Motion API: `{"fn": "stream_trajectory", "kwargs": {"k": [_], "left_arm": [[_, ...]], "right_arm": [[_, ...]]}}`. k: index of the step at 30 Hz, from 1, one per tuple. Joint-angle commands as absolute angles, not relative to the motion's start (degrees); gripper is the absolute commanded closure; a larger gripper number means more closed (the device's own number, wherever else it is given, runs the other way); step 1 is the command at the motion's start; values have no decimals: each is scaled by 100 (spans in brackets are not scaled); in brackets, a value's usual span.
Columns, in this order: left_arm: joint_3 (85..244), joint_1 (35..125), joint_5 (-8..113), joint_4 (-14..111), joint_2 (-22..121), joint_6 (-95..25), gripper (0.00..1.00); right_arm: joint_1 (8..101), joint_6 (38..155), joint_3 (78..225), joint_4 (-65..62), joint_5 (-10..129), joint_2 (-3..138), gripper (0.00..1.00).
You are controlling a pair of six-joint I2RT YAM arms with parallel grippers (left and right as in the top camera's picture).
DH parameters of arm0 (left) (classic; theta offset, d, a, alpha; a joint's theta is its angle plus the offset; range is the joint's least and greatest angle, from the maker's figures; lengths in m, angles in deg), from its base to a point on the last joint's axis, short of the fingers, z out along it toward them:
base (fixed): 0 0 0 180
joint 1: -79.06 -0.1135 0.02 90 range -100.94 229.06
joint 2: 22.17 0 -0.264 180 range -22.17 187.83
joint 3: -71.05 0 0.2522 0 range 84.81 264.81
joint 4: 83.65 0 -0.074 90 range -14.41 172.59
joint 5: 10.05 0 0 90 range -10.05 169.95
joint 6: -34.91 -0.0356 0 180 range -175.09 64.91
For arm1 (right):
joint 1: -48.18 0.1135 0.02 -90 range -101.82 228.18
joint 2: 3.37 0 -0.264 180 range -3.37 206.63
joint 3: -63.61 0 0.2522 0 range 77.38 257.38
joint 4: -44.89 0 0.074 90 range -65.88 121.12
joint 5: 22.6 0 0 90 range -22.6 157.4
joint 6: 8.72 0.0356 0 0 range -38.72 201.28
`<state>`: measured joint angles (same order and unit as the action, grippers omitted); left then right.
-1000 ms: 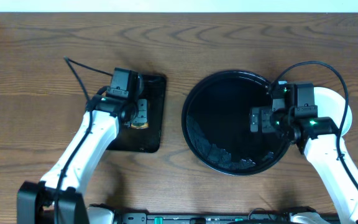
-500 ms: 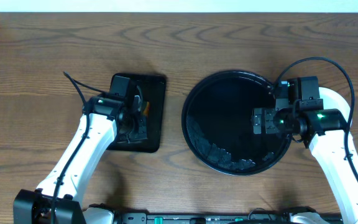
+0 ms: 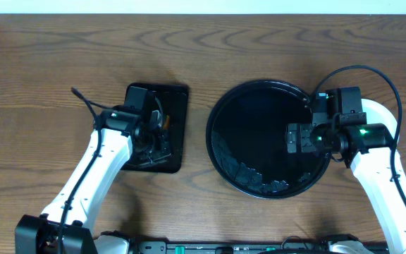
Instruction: Clean dirty plates on tray and stack at the side
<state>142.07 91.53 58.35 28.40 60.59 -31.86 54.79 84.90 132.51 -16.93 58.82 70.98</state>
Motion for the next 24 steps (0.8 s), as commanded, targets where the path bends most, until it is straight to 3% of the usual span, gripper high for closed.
{"fn": "stream_trajectory", "kwargs": {"k": [1, 24], "left_arm": [[14307, 9122, 5485, 2770, 6000, -2682, 93], [14307, 9122, 5363, 2676, 6000, -2417, 93]], "right_arm": [[5481, 8481, 13334, -1721, 5856, 7039, 1], [5481, 8483, 13334, -1750, 5856, 7039, 1]]}}
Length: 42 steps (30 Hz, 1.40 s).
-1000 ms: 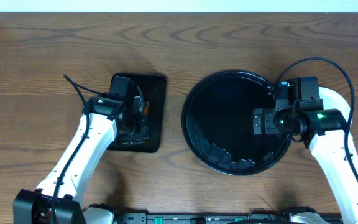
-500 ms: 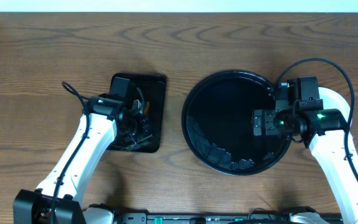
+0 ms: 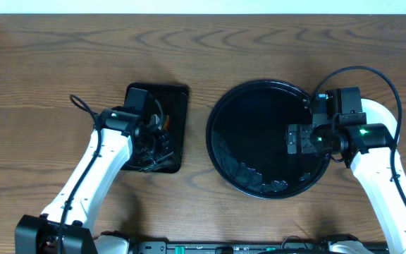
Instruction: Clean dirty plates on tray and stack at the side
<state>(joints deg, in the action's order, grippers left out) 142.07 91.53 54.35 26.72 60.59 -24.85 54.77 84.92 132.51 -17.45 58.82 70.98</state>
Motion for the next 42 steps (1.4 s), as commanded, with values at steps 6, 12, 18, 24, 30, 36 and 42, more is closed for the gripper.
{"fn": "stream_trajectory", "kwargs": {"k": [6, 12, 18, 24, 30, 36, 42], "left_arm": [[14307, 9122, 5898, 3251, 6000, -3165, 56], [14329, 9122, 6267, 3380, 5998, -3665, 92], [14384, 9122, 6136, 2945, 5816, -3637, 93], [14478, 9122, 6215, 2757, 5010, -3774, 83], [14478, 9124, 7122, 2757, 3736, -4072, 45], [14473, 9124, 7852, 2763, 2625, -4373, 44], [14423, 9122, 8226, 2844, 1629, -4607, 21]], "right_arm": [[5481, 8483, 13334, -1752, 5856, 7039, 1], [5481, 8483, 13334, -1752, 5856, 7039, 1], [5481, 8483, 13334, -1754, 5856, 7039, 1], [5481, 8503, 13336, -1826, 5854, 7015, 1], [5485, 8575, 13336, -1940, 5937, 6405, 1], [5582, 8739, 13290, -1918, 6750, 5068, 1], [5599, 8695, 13201, -1968, 6977, 3704, 1]]}}
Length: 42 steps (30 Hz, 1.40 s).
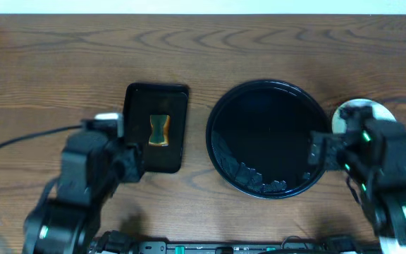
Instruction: Clean dirty plates on tray and stack at the side
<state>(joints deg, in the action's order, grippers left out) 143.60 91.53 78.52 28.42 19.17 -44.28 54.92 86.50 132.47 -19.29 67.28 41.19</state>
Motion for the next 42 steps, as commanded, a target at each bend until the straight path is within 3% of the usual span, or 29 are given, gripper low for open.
{"fn": "stream_trajectory", "kwargs": {"k": [1, 8, 28, 35, 42], "left_arm": [[14423, 9124, 8219, 2842, 1528, -4607, 21], [14423, 9124, 8217, 2838, 1292, -4607, 20], [14423, 9124, 8217, 2838, 1294, -4607, 18], [14423, 9124, 8217, 2838, 1294, -4607, 17], [14423, 9124, 8217, 2838, 1294, -4607, 17]], "right_arm": [[5599, 8698, 13201, -1966, 6975, 3549, 1], [5599, 8698, 13201, -2095, 6975, 2921, 1], [5599, 8698, 13201, -3909, 6986, 2917, 1], [5724, 8531, 13196, -3811, 7209, 2637, 1], [5759, 7981, 12748, -2727, 7209, 1601, 1]]}}
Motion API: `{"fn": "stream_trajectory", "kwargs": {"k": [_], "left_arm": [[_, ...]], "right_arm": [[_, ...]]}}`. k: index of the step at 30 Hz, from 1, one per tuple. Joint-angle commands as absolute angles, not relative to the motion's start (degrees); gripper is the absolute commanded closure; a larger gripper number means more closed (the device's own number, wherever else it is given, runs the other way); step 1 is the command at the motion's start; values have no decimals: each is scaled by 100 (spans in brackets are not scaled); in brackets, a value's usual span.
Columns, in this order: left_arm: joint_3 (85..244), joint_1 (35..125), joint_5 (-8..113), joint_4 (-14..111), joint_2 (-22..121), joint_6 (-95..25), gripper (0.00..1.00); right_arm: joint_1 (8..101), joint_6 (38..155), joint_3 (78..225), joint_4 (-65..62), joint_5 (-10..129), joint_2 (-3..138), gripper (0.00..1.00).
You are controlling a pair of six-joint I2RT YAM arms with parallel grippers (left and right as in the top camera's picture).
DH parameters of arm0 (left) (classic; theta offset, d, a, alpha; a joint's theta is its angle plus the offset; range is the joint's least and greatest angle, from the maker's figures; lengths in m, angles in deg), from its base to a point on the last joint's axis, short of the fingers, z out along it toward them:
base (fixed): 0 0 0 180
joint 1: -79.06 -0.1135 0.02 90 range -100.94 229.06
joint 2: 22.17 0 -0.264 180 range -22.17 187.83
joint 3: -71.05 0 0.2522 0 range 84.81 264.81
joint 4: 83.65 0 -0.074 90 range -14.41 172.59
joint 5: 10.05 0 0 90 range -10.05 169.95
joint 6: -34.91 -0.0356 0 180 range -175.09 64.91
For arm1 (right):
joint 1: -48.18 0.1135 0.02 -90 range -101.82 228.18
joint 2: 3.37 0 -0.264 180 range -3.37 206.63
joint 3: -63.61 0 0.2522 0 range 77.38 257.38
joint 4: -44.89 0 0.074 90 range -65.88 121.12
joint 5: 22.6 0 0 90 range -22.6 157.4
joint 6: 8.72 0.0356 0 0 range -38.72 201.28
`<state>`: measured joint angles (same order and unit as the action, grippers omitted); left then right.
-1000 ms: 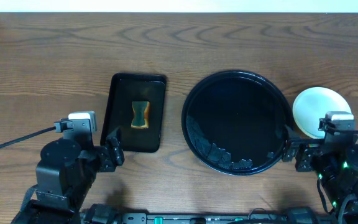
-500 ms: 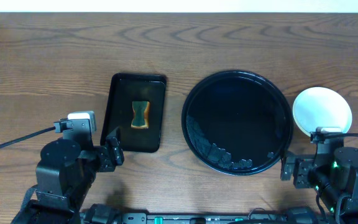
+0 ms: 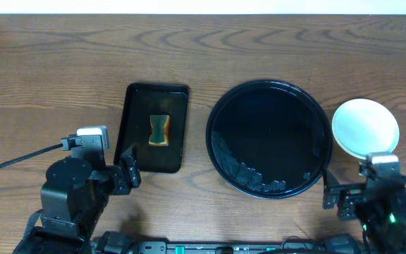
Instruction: Clean dirty plates on tray and stack at the side
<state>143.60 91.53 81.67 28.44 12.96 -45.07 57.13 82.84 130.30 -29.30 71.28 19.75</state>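
Observation:
A white plate [image 3: 365, 127] lies alone on the table, just right of the round black tray [image 3: 220, 106]. Small dark scraps [image 3: 256, 182] lie along the tray's near inner rim, and no plate rests in it. An orange-and-green sponge [image 3: 159, 130] lies free in the rectangular black tray [image 3: 136, 106]. My left gripper [image 3: 127, 169] hangs by that tray's near left corner, open and holding nothing. My right gripper [image 3: 332, 194] is near the table's front edge, below the white plate, and is open too.
The wooden table [image 3: 48, 70] stretches behind and to the left of both trays. A black cable [image 3: 20, 156] runs from the left arm toward the left edge. Both arm bases sit at the front edge.
Both arms have drawn further back toward the front edge and now show sharply. The white plate, half hidden by the right arm before, is fully in view. The sponge has not moved.
At first my left gripper was down on the sponge in the rectangular tray while my right gripper hovered over the round tray's right side. The same held a moment later. Then the sponge lay free and both arms were pulled back, where they are now.

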Motion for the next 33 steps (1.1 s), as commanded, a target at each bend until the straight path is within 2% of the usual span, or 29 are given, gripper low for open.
{"fn": "stream_trajectory", "kwargs": {"k": [1, 13, 19, 24, 27, 33], "left_arm": [[14423, 9124, 8217, 2838, 1294, -4607, 17], [14423, 9124, 8217, 2838, 1294, -4607, 17], [14423, 9124, 8217, 2838, 1294, -4607, 17], [14423, 9124, 8217, 2838, 1294, -4607, 16], [14423, 9124, 8217, 2838, 1294, -4607, 16], [14423, 9124, 8217, 2838, 1294, -4607, 16]], "right_arm": [[5759, 7970, 12589, -2534, 7209, 1417, 1], [5759, 7970, 9972, 884, 7251, -200, 1], [5759, 7970, 8873, 2744, 7473, -305, 1], [5752, 7968, 8178, 3728, 7598, -305, 1], [5735, 7992, 7793, 3953, 7397, -305, 1], [5507, 7823, 7769, 2687, 6433, -305, 1]]}}
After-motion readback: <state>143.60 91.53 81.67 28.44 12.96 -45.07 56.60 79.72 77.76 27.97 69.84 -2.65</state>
